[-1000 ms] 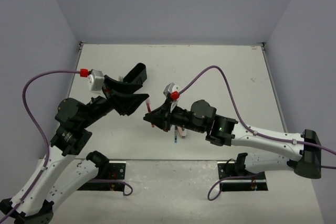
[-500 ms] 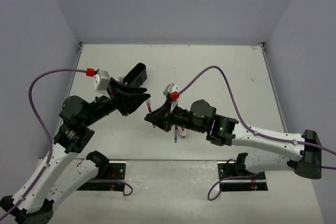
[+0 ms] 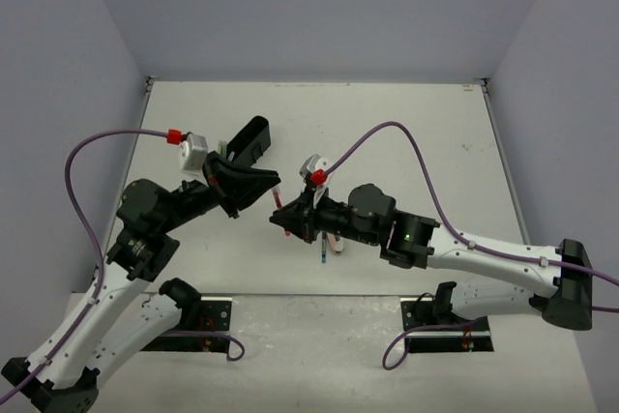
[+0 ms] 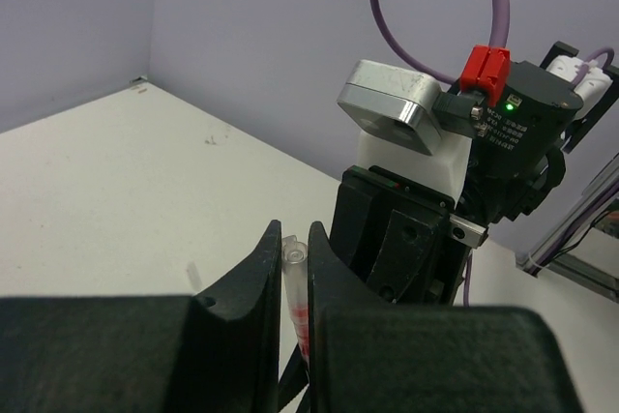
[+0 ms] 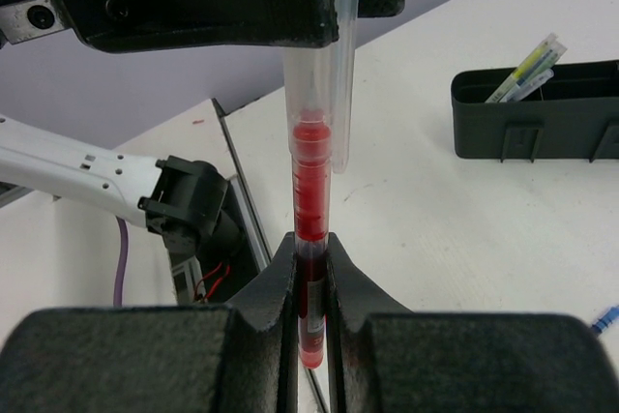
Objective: Sort the stationery into containers
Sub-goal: Close the pen cap on the pen.
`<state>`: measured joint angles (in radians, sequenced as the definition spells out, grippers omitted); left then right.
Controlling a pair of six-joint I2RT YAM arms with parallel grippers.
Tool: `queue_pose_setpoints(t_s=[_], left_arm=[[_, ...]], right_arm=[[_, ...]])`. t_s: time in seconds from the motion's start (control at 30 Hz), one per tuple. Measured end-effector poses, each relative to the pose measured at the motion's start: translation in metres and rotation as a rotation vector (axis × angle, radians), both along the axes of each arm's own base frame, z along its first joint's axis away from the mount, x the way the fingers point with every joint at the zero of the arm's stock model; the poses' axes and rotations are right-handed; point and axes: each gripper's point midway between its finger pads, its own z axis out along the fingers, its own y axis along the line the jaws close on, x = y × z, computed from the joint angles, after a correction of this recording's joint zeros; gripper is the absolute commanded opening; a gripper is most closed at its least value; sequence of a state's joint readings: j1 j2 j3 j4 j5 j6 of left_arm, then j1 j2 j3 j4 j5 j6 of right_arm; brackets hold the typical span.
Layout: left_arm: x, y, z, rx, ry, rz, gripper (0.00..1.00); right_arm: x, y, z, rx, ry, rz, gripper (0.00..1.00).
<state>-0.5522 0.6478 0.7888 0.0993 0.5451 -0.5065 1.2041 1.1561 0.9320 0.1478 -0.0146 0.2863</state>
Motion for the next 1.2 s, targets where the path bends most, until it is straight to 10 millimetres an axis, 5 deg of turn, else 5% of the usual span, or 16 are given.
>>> queue_pose_setpoints(t_s=[0.63, 1.2], left_arm=[[0.006, 0.004, -0.022, -0.173, 0.127, 0.03, 0.0], [0.014, 0.017, -0.007, -0.262, 0.119, 0.106, 0.0]], right_arm=[[0.004, -0.009, -0.01, -0.103, -0.013, -0.021, 0.0], [0.017, 0.0, 0.011, -0.171, -0.045, -0.026, 0.0]])
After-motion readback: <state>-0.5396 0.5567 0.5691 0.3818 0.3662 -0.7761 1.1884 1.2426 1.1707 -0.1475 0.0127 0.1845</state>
